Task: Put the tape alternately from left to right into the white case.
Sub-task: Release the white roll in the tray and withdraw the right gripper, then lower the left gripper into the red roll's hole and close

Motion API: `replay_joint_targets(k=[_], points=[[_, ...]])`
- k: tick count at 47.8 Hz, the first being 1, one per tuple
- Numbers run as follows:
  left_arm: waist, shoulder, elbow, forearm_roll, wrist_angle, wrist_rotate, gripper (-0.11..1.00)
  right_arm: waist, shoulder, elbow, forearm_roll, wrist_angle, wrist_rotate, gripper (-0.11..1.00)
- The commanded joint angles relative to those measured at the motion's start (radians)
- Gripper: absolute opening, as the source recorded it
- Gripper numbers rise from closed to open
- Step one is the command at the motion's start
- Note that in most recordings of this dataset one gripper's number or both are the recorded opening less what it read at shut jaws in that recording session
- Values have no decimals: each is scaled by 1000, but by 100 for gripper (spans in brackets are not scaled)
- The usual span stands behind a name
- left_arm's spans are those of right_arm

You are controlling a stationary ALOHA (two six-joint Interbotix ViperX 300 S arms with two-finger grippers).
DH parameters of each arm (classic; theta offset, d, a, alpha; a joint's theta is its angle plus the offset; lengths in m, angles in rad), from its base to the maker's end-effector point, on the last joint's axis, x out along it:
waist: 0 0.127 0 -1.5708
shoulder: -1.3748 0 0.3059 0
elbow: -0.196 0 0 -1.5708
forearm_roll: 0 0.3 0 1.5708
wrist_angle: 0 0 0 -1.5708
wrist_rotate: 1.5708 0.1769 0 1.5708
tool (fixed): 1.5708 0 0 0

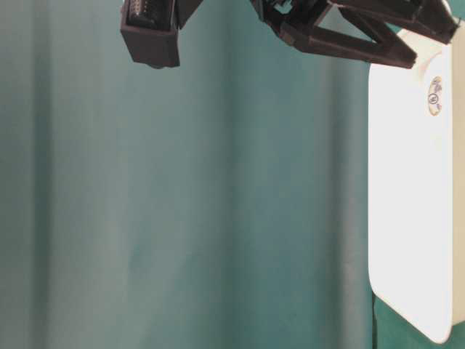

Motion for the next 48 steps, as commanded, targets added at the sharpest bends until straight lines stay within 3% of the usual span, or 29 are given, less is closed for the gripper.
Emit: replay_joint_targets(k=[1,22,36,48], points=[[-21,2,-15,-2,-5,-6,60,0,-15,-9,-2,-14,2,74],[-123,106,-38,-2,-6,-167,60,2,8,-15,-2,-25,2,74],[-149,152,-48,-2,-3,-170,59,2,6,-14,-2,-25,2,74],[-98,152,-2,0,-5,-167,59,8,8,-14,-2,-35,2,74]])
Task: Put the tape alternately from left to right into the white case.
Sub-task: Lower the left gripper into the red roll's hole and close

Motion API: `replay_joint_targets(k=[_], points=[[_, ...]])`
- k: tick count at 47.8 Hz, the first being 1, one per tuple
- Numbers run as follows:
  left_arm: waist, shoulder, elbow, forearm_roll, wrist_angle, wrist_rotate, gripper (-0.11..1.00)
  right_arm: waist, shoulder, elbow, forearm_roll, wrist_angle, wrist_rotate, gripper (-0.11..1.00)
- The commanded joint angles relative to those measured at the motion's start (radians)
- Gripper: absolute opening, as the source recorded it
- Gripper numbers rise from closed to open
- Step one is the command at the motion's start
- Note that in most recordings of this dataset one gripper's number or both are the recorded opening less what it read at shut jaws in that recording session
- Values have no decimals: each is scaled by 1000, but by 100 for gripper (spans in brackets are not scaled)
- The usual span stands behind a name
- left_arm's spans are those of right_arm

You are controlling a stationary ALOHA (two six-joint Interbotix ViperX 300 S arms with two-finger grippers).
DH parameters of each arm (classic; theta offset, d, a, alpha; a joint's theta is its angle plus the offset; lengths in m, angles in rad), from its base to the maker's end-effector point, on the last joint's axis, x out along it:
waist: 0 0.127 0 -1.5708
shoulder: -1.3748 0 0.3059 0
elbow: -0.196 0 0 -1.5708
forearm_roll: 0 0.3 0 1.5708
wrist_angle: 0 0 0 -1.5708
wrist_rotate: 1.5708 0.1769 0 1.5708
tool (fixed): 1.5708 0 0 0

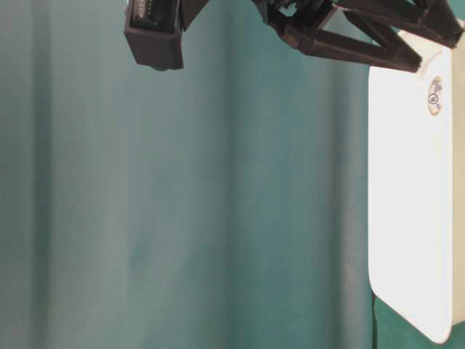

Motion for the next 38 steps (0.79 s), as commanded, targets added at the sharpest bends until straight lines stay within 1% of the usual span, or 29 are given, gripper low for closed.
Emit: replay_joint_targets(k=[1,15,38], points=[[26,-8,6,0,-3,0,59,6,-8,-14,-2,-11,3,74],[54,31,40,0,-3,-2,59,12,-6,-14,-2,-18,3,74],[74,115,31,0,-5,-2,59,14,14,-12,-2,-28,3,74]])
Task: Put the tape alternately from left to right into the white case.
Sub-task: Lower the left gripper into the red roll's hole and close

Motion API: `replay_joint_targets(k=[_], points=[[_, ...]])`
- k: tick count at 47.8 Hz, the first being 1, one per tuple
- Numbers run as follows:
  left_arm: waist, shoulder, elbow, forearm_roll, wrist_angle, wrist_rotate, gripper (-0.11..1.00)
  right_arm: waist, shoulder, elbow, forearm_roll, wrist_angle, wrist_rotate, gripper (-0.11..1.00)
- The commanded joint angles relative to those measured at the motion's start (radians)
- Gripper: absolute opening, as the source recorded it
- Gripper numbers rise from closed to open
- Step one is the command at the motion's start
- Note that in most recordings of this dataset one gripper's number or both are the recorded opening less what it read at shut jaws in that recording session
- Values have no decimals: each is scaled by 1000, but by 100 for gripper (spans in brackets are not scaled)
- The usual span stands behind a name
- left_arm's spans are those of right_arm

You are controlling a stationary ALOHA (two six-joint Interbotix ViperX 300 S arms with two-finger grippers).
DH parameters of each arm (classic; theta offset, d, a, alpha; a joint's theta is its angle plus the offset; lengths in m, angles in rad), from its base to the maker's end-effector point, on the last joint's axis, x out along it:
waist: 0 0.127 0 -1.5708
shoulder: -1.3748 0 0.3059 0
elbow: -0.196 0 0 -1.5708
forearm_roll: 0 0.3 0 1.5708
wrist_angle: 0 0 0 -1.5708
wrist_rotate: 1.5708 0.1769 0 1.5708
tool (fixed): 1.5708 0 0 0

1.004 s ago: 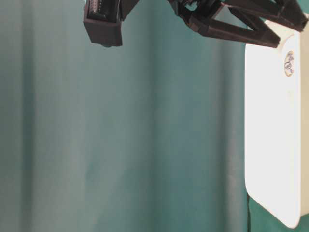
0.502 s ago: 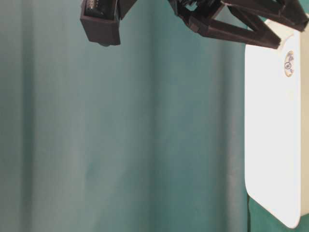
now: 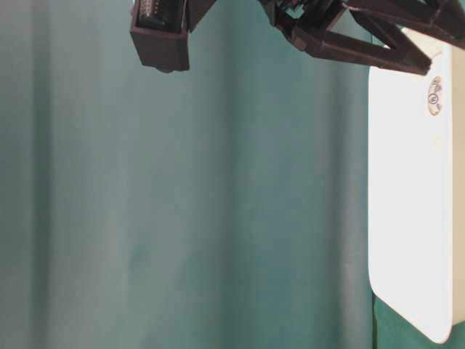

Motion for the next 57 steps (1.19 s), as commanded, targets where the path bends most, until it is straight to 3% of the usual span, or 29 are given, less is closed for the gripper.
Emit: replay_joint_targets(k=[1,42,45,53,57], points=[[8,3,-17,0,-5,0,59,2,-8,-14,-2,-8,2,74],[21,78,-49,2,-5,6,55,2,8,-14,-2,-14,3,74],[21,77,-49,2,-5,8,48,2,8,-14,-2,-14,3,74],[21,75,-52,3,-3,9,11,3,6,-14,-2,-14,3,74],[21,75,-52,2,-5,9,-1,3,8,-14,-2,-14,3,74]])
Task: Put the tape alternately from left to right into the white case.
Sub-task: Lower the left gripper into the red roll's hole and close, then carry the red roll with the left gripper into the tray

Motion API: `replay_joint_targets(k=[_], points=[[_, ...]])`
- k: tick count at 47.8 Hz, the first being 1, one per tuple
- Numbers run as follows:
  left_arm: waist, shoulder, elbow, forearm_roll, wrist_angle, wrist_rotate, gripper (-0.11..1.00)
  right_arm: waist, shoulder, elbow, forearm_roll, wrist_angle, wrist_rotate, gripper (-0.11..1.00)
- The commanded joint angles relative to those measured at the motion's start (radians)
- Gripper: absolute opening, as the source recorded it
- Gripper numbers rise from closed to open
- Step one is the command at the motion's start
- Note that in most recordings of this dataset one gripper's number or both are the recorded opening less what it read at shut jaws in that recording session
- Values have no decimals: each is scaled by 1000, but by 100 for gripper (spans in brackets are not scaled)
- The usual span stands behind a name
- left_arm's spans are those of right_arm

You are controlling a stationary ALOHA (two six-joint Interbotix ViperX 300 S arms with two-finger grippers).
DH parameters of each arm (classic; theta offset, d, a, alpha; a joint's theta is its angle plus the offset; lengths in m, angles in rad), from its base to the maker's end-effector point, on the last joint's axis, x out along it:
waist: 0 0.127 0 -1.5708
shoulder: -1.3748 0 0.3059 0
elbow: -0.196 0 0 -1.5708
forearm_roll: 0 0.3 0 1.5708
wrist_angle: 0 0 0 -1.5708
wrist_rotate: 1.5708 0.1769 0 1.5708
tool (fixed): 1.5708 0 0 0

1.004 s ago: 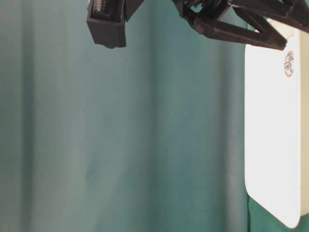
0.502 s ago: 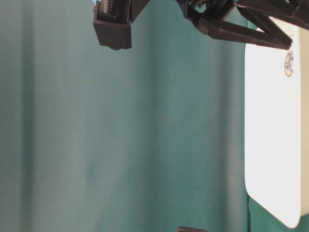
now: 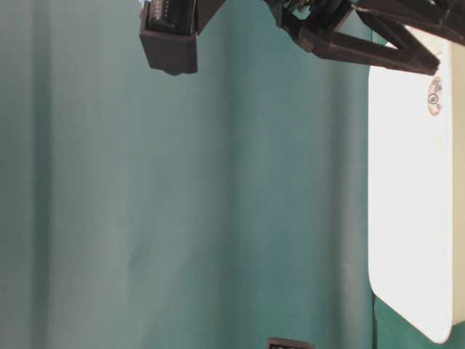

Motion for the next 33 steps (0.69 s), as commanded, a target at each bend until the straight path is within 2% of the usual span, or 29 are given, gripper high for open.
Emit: replay_joint_targets(k=[1,15,33], points=[[2,-11,-15,2,-3,0,-3,3,-8,-14,-2,-8,2,74],[-5,-34,-29,2,3,0,-3,3,-8,-12,-2,-8,3,74],[-12,-204,-81,3,126,0,-3,3,-9,-17,-2,-8,3,74]])
